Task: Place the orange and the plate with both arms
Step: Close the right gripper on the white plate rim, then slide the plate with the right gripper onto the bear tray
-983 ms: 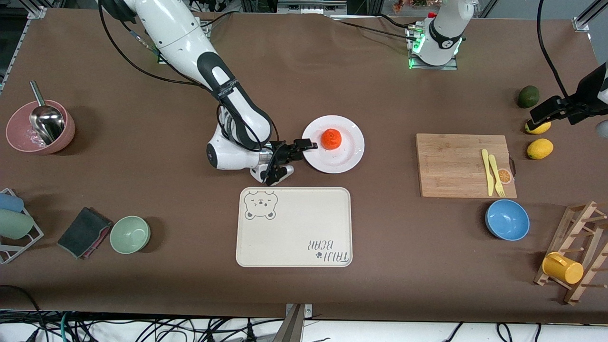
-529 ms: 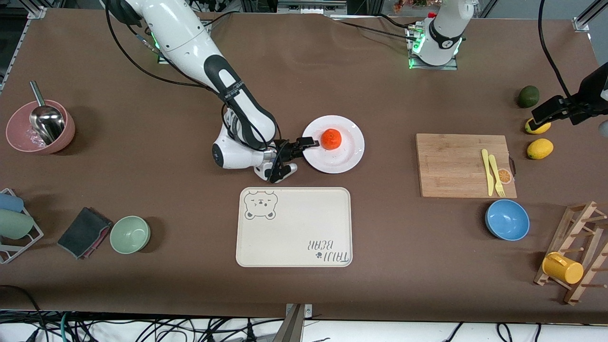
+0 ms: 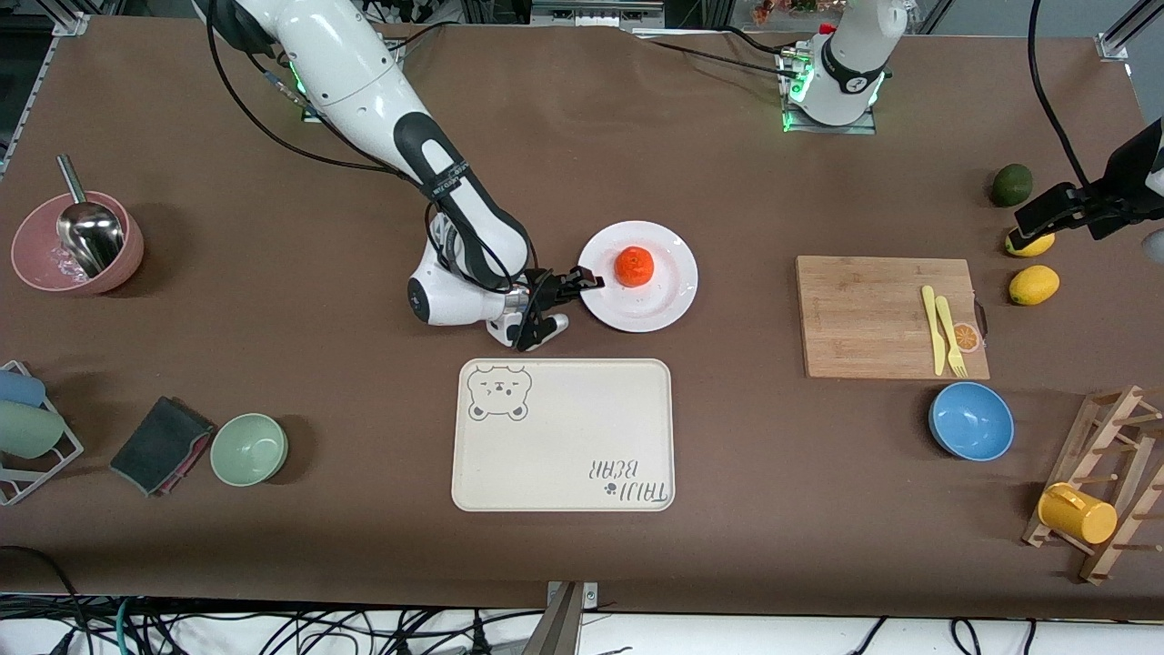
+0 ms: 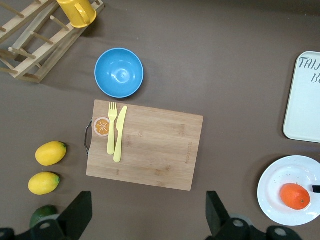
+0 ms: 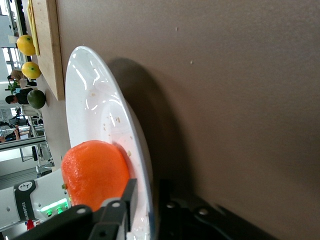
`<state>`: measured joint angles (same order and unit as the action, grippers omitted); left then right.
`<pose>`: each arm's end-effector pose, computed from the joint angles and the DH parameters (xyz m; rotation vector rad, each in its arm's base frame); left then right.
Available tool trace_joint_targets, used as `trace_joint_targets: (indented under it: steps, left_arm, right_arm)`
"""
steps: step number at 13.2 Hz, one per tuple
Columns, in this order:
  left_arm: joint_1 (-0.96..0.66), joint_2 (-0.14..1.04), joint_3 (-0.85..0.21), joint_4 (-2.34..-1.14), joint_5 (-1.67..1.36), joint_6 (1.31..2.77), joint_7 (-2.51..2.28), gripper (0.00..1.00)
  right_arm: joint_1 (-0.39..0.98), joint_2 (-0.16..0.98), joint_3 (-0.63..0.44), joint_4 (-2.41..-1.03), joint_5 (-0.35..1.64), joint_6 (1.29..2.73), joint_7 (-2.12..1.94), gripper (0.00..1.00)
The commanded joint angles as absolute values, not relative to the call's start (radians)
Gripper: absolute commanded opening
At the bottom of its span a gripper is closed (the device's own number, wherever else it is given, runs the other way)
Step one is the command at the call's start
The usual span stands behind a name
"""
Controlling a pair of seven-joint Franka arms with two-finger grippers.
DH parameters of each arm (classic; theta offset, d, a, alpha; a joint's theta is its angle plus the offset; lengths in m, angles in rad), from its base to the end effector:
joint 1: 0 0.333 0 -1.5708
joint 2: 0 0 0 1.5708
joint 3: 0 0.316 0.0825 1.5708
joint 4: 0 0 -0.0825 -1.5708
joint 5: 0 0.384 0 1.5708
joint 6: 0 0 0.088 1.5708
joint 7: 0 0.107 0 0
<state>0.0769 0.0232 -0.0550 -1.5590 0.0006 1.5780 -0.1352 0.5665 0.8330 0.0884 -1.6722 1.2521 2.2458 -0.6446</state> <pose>0.5621 0.0127 0.6178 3.1315 0.2465 -0.0066 0.5086 0.4190 0.1139 -2.2018 -0.3291 0.2833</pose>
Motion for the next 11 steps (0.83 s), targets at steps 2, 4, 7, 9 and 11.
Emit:
trace_joint_targets:
  steps: [2, 4, 7, 9, 11]
  left_arm:
    - [0.077, 0.040, -0.057, -1.525, -0.018, 1.555, -0.121, 1.00]
    - [0.074, 0.040, -0.058, -1.525, -0.018, 1.554, -0.121, 1.00]
    - [0.074, 0.040, -0.058, -1.525, -0.018, 1.555, -0.121, 1.00]
    - [0.074, 0.040, -0.058, -1.523, -0.018, 1.555, -0.121, 1.00]
    - [0.074, 0.040, -0.060, -1.523, -0.018, 1.555, -0.121, 1.00]
  right_arm:
    - [0.561, 0.848, 0.086, -1.635, 1.247, 2.195, -0.660, 0.00]
    - [0.557, 0.841, 0.078, -1.606, 1.247, 2.149, -0.647, 0.00]
    - [0.482, 0.845, 0.078, -1.517, 1.246, 2.091, -0.643, 0.00]
    - [0.445, 0.859, 0.069, -1.453, 1.246, 2.094, -0.588, 0.00]
    - [0.407, 0.886, 0.048, -1.390, 1.249, 2.105, -0.478, 0.00]
